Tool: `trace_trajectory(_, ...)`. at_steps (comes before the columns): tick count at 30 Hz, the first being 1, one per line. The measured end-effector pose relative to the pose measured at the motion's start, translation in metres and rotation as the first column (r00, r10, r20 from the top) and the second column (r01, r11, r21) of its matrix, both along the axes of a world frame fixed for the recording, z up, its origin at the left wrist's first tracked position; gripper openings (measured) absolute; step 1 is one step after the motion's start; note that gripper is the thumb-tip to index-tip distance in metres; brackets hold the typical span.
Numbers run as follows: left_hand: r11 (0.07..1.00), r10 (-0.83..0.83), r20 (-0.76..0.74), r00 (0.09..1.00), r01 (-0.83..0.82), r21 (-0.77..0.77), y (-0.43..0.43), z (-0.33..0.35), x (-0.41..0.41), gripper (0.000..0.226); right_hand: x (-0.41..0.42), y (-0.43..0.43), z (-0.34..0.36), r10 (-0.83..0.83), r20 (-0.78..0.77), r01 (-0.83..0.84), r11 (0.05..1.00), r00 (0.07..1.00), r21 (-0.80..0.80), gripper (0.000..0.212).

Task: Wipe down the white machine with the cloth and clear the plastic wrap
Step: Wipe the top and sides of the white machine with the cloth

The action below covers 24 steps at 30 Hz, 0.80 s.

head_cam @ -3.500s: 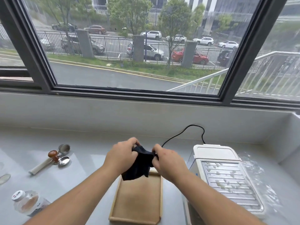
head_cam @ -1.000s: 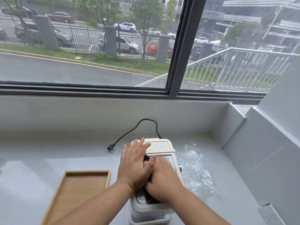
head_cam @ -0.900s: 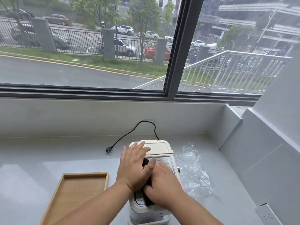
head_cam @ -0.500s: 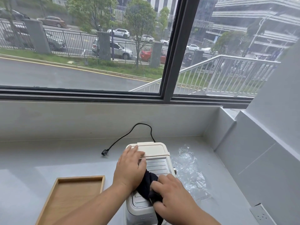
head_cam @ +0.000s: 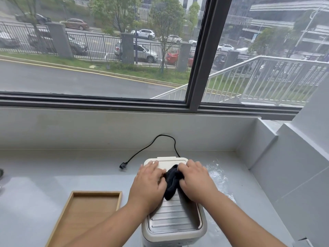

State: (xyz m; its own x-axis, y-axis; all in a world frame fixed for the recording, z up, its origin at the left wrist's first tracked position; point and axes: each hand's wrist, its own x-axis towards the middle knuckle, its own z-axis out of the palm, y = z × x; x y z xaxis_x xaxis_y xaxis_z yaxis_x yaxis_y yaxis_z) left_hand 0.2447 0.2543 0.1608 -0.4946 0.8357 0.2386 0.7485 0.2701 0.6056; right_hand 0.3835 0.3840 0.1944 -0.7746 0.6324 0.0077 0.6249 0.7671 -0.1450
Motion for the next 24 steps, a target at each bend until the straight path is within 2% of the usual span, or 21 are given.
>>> trace_trajectory(5,1.000,-0.007,-0.027,1.000,0.007,0.000,0.000,0.003,0.000,0.024,-0.029,0.016,0.001,0.005,0.031,-0.007,0.998,1.000,0.061,0.024)
trace_trajectory(10,1.000,0.017,0.004,1.000,-0.017,-0.024,0.000,0.009,0.001,0.038,-0.054,0.015,0.003,-0.010,-0.008,0.010,0.997,1.000,0.071,0.024)
trace_trajectory(12,0.999,0.042,0.070,0.997,-0.044,0.022,0.000,0.011,0.000,0.036,-0.064,0.007,0.000,0.006,-0.035,-0.003,0.998,0.999,0.066,0.027)
trace_trajectory(14,0.985,0.123,0.194,0.973,-0.144,0.096,-0.003,0.010,0.002,0.036,-0.070,-0.007,-0.003,0.065,-0.079,-0.062,0.997,0.995,0.038,0.028)
trace_trajectory(17,0.924,0.195,0.314,0.929,-0.281,0.260,-0.008,0.005,0.009,0.027,-0.070,-0.034,-0.004,0.138,-0.153,-0.144,0.989,0.979,-0.035,0.027)
trace_trajectory(19,0.906,0.139,0.352,0.926,-0.262,0.332,-0.018,0.015,0.013,0.025,-0.057,-0.056,0.010,0.120,-0.178,-0.119,0.993,0.977,0.017,0.026)
trace_trajectory(22,0.912,0.110,0.405,0.908,-0.254,0.323,-0.010,0.020,0.008,0.034,-0.044,-0.065,0.010,0.157,-0.151,-0.153,0.988,0.976,0.034,0.022)
trace_trajectory(24,0.931,0.079,0.510,0.857,-0.246,0.268,-0.009,0.024,-0.003,0.040,-0.034,-0.077,0.006,0.193,-0.107,-0.192,0.981,0.975,0.022,0.025)
